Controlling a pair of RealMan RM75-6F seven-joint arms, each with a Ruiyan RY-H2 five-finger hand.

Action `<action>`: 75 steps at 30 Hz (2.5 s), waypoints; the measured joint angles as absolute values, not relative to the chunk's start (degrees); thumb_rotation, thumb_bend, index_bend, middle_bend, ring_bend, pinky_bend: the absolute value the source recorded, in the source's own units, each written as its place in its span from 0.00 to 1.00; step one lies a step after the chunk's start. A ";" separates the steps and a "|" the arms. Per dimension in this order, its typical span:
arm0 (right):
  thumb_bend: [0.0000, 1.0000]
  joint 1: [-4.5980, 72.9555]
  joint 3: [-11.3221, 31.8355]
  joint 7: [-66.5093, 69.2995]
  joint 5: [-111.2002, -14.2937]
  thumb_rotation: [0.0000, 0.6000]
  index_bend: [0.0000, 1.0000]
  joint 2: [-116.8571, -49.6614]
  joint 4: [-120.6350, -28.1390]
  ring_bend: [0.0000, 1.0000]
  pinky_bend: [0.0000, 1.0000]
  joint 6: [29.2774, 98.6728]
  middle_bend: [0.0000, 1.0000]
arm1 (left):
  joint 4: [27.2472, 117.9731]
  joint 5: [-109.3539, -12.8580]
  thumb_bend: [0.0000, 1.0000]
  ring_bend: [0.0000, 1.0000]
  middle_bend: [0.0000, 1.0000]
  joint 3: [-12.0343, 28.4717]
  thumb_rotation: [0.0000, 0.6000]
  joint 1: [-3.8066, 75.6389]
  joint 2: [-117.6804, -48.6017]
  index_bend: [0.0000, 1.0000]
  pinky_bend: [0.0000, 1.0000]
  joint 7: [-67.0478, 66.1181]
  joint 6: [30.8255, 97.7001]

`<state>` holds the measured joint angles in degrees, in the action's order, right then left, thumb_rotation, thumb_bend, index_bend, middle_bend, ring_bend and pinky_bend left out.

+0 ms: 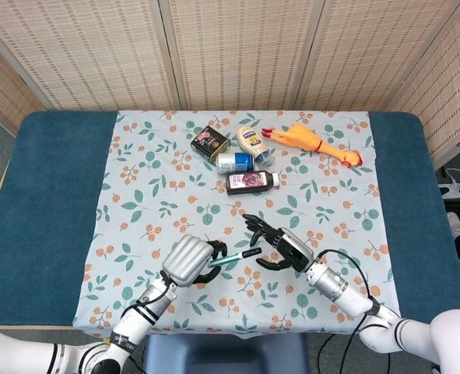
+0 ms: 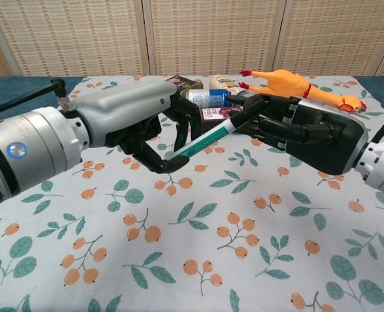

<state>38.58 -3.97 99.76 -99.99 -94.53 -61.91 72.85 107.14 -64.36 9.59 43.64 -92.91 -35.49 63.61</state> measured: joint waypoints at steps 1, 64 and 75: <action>0.20 38.61 -3.98 99.73 -99.83 1.00 0.45 -94.53 -61.91 0.00 0.00 72.89 0.00 | 107.11 -64.36 0.40 0.95 0.86 9.53 1.00 43.66 -92.88 0.72 1.00 -35.52 63.67; 0.28 40.49 -5.52 98.38 -98.82 1.00 0.52 -95.89 -60.16 0.00 0.00 74.11 0.00 | 107.45 -64.28 0.40 0.95 0.86 8.38 1.00 45.05 -91.97 0.73 1.00 -35.10 64.59; 0.32 40.67 -5.58 99.03 -98.87 1.00 0.53 -95.56 -60.48 0.00 0.00 74.37 0.00 | 107.53 -64.22 0.40 0.95 0.86 8.26 1.00 45.19 -92.18 0.73 1.00 -35.26 64.64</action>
<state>40.67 -5.58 99.03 -98.87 -95.56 -60.48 74.37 107.53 -64.22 8.26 45.19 -92.18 -35.26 64.64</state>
